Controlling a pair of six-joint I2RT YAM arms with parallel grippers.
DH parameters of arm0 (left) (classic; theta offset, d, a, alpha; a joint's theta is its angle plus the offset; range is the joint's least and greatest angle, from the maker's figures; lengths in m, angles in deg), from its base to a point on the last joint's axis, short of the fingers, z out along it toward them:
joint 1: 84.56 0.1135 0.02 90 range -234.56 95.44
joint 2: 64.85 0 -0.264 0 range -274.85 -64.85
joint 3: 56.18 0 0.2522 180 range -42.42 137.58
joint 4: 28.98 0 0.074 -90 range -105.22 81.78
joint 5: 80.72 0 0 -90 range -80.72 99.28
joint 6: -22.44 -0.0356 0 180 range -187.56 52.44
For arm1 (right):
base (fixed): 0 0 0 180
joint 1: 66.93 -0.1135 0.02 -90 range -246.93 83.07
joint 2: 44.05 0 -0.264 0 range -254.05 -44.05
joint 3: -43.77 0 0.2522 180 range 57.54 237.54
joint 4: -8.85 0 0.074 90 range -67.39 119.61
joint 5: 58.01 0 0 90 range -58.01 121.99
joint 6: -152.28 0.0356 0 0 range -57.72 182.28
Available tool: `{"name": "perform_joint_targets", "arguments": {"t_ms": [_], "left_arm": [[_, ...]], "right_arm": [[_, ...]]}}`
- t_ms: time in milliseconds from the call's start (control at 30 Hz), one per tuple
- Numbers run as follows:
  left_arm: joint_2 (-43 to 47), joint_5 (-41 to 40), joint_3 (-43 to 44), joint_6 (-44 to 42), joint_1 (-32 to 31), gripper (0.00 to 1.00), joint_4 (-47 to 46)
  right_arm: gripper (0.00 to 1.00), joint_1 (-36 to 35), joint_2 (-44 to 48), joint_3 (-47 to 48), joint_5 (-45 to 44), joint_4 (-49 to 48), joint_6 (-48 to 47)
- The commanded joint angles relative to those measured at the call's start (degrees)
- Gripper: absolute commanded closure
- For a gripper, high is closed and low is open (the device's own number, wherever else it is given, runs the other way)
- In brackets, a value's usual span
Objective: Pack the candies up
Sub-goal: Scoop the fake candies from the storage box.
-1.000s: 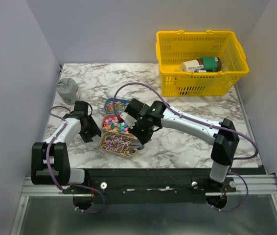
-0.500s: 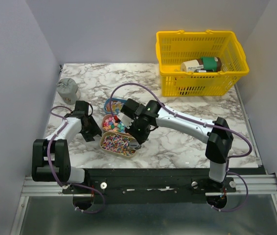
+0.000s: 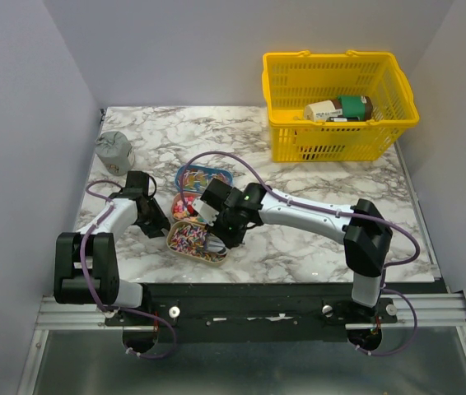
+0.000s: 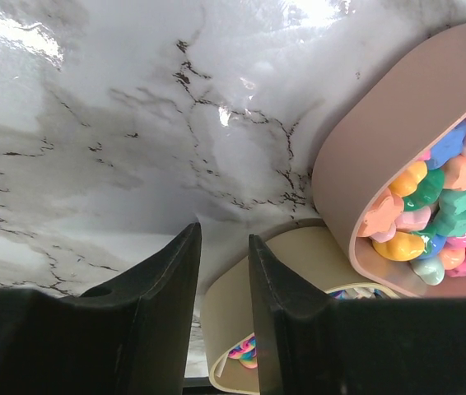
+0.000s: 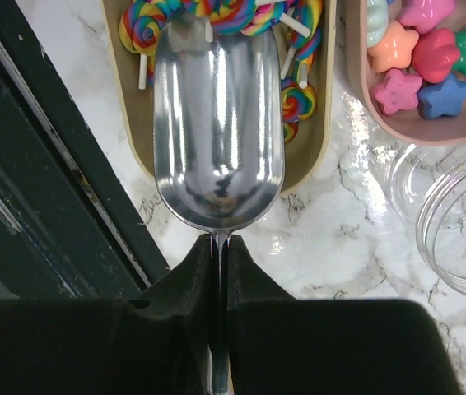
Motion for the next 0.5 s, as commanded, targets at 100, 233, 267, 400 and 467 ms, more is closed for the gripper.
{"name": "perform_joint_targets", "arguments": {"t_ms": [100, 233, 267, 400, 467], "left_arm": [[0.1, 2.3, -0.8, -0.4, 0.1, 0.6, -0.5], [0.3, 2.6, -1.0, -0.2, -0.2, 0.6, -0.7], [0.3, 2.7, -1.1, -0.2, -0.2, 0.6, -0.8], [0.4, 2.9, -1.0, -0.1, -0.3, 0.6, -0.8], [0.5, 2.9, -1.0, -0.1, -0.3, 0.6, -0.8]], "right_arm": [[0.99, -0.6, -1.8, -0.6, -2.0, -2.9, -0.9], [0.99, -0.7, -1.8, -1.1, -2.5, -5.4, -0.3], [0.99, -0.7, -2.0, -1.5, -2.8, -6.0, -0.1], [0.99, -0.8, -1.9, -3.2, -4.2, -9.1, 1.0], [0.99, -0.9, -1.7, -4.1, -4.7, -10.9, 1.4]]}}
